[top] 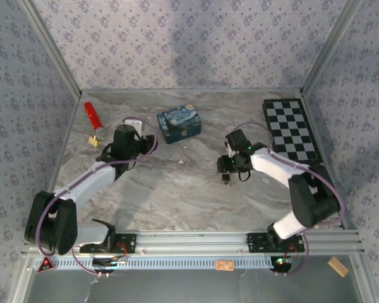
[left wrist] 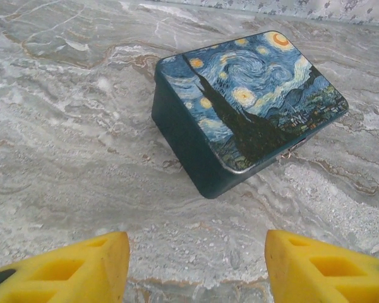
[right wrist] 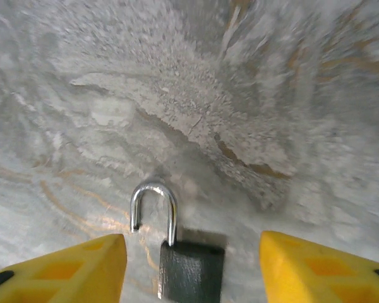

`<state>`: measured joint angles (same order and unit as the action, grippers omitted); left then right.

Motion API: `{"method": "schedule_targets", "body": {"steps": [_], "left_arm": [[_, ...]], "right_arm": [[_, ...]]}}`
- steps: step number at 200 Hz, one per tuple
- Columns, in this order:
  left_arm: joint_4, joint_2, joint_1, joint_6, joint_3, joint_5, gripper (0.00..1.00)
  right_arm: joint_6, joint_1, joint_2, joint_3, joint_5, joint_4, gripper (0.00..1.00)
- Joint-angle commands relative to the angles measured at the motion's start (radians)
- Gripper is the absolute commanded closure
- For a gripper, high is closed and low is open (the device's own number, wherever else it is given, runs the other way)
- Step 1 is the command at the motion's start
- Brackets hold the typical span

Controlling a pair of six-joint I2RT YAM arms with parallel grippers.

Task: Unlock a padlock with a key

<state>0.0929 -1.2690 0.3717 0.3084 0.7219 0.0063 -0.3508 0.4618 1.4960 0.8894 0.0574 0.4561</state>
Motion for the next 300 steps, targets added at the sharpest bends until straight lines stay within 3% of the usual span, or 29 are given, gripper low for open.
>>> {"method": "schedule_targets", "body": {"steps": [1,38,70,121,139,150,188,219,243,300], "left_arm": [[0.042,0.080,-0.019,0.004,-0.026,-0.009,0.40],[-0.027,0.228,-0.037,-0.013,-0.057,-0.059,0.31],[-0.088,0.351,-0.045,-0.025,-0.074,-0.069,0.21],[-0.189,0.467,-0.050,-0.016,-0.099,-0.104,0.12],[-0.199,0.499,-0.050,-0.006,-0.117,-0.115,0.01],[-0.199,0.519,-0.050,-0.001,-0.131,-0.141,0.00],[-0.224,0.526,-0.051,0.024,-0.144,-0.328,0.00],[-0.157,0.517,-0.053,0.046,-0.205,-0.593,0.00],[-0.095,0.488,-0.070,0.047,-0.249,-0.813,0.00],[0.153,0.234,-0.172,-0.016,-0.273,-0.859,0.00]], "right_arm": [[0.010,0.005,-0.147,0.029,-0.108,0.080,0.35],[0.069,0.005,-0.422,0.037,-0.227,0.124,0.26],[0.145,-0.012,-0.669,-0.037,-0.284,0.034,0.17],[0.054,-0.164,-0.886,-0.220,-0.335,-0.179,0.13],[0.069,-0.188,-0.957,-0.308,-0.345,-0.265,0.10],[0.075,-0.198,-0.986,-0.346,-0.358,-0.292,0.07],[0.079,-0.232,-1.046,-0.503,-0.343,-0.449,0.01],[0.099,-0.254,-1.046,-0.622,-0.331,-0.616,0.01],[0.101,-0.290,-0.953,-0.638,-0.368,-0.670,0.01],[0.198,-0.315,-0.690,-0.570,-0.381,-0.734,0.01]]}}
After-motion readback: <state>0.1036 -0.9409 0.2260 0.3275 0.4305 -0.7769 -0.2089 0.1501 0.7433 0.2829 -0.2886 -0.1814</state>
